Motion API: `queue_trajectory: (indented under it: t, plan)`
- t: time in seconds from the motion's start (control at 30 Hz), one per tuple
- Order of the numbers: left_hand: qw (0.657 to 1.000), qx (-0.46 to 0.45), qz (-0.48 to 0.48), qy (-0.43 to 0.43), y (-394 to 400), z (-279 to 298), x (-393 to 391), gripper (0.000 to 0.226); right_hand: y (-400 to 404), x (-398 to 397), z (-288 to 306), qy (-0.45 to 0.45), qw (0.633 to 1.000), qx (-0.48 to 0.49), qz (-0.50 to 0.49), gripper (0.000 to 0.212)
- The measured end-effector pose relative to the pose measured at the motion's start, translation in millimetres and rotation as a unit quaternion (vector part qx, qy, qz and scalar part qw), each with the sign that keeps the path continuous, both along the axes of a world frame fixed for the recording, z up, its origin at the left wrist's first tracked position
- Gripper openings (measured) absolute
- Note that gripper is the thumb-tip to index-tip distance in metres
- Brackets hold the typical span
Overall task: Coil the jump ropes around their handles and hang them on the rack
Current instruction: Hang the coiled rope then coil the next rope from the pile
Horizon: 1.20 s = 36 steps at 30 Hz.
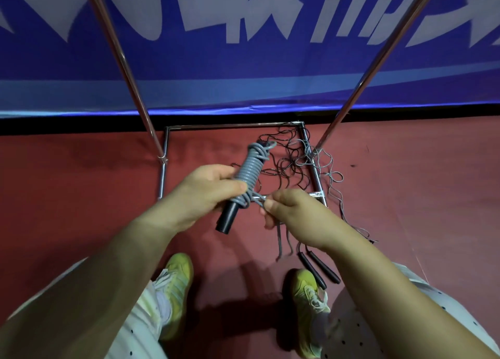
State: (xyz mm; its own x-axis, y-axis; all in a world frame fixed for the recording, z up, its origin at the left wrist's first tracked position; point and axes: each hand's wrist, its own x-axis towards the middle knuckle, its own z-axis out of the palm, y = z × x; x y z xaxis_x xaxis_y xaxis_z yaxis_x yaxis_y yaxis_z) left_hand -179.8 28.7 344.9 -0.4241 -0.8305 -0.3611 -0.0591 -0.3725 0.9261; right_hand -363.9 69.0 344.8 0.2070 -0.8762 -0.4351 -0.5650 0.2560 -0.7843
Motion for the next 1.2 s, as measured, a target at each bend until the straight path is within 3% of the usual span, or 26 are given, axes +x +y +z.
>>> queue_trajectory:
  t: [0.13, 0.27, 0.33, 0.4, 0.5, 0.57, 0.63, 0.7, 0.77, 0.97, 1.07, 1.13, 1.2]
  plan:
    - [0.992, -0.096, -0.069, -0.044, 3, -2, -1, 0.036, 5, 5, 3, -0.188, 0.97, 0.119, -0.099, 0.031]
    - [0.986, -0.109, -0.122, -0.04, 1, 1, 0, 0.044, 11, 4, 13, -0.245, 0.958, 0.122, -0.089, 0.036]
    - [0.978, -0.133, -0.131, -0.089, 2, -1, -1, 0.047, 16, 8, 20, -0.203, 0.974, 0.092, -0.041, 0.029]
    - [0.951, -0.194, -0.143, -0.194, 6, -5, -7, 0.058, 17, 12, 19, -0.105, 0.993, 0.044, -0.012, 0.031]
    - [0.914, -0.255, -0.139, -0.283, 9, -11, -10, 0.078, 11, 14, 7, -0.075, 0.995, 0.005, -0.061, 0.04]
    - [0.944, -0.203, -0.121, -0.23, 8, -9, -5, 0.072, 8, 13, 0, -0.124, 0.989, -0.003, -0.08, 0.041]
    - [0.991, -0.032, -0.099, -0.087, 6, -3, 2, 0.07, 5, 8, -3, -0.184, 0.98, -0.01, -0.07, 0.033]
    - [0.98, 0.163, -0.107, 0.04, 8, 9, 4, 0.055, 3, 2, 0, -0.239, 0.971, -0.013, -0.02, 0.025]
    - [0.96, 0.236, -0.133, 0.065, 12, 17, 2, 0.059, 4, -2, 3, -0.261, 0.964, -0.012, 0.045, 0.019]
    - [0.985, 0.156, -0.076, -0.014, 23, 17, -8, 0.06, 6, -6, 4, -0.247, 0.965, 0.071, 0.052, 0.014]
    - [0.99, 0.136, -0.028, 0.023, 21, 15, -10, 0.059, 3, -14, 10, -0.233, 0.963, 0.071, 0.118, 0.039]
    - [0.989, 0.137, -0.014, 0.048, 16, 16, -7, 0.065, 4, -18, 13, -0.124, 0.984, 0.019, 0.128, 0.045]
    - [0.989, 0.135, -0.007, 0.055, 11, 17, -1, 0.067, 4, -22, 14, -0.024, 0.994, -0.033, 0.1, 0.025]
